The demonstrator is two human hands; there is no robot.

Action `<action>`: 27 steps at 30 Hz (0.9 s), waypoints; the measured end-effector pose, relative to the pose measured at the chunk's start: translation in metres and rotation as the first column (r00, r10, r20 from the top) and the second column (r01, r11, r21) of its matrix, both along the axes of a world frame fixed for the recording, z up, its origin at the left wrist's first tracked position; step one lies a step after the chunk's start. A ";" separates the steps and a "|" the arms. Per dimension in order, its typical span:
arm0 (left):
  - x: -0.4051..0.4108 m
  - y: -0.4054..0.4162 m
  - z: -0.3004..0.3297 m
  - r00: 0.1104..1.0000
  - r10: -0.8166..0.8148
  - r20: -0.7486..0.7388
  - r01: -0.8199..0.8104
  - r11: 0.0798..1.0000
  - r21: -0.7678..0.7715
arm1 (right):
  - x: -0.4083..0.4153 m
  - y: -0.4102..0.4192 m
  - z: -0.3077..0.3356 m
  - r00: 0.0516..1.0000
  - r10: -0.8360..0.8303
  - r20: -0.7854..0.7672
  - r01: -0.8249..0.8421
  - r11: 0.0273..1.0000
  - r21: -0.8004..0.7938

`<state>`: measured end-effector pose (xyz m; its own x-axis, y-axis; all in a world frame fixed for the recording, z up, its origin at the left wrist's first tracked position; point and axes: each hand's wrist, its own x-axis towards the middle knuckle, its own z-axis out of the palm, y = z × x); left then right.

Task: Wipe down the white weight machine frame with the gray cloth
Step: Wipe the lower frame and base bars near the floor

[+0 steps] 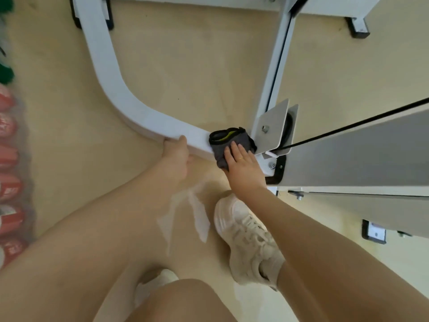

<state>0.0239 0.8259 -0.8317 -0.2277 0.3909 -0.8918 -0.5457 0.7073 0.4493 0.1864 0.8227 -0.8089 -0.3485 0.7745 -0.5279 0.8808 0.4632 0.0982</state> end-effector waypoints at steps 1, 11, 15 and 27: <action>0.003 0.002 0.002 1.000 -0.007 0.012 0.007 1.000 0.009 | -0.009 0.002 -0.001 0.999 0.004 -0.036 -0.005 1.000 -0.025; 0.007 -0.006 -0.006 0.998 -0.043 0.055 0.040 0.998 0.052 | 0.028 -0.001 -0.001 0.976 0.197 0.090 -0.206 0.974 0.092; 0.012 -0.005 -0.001 0.995 0.071 0.067 -0.075 0.995 0.063 | 0.028 0.001 0.003 0.962 0.266 0.064 -0.270 0.960 0.077; 0.026 -0.022 0.027 0.980 -0.082 -0.181 0.108 0.984 0.139 | 0.100 -0.002 0.078 0.574 0.674 0.465 -0.729 0.679 -0.085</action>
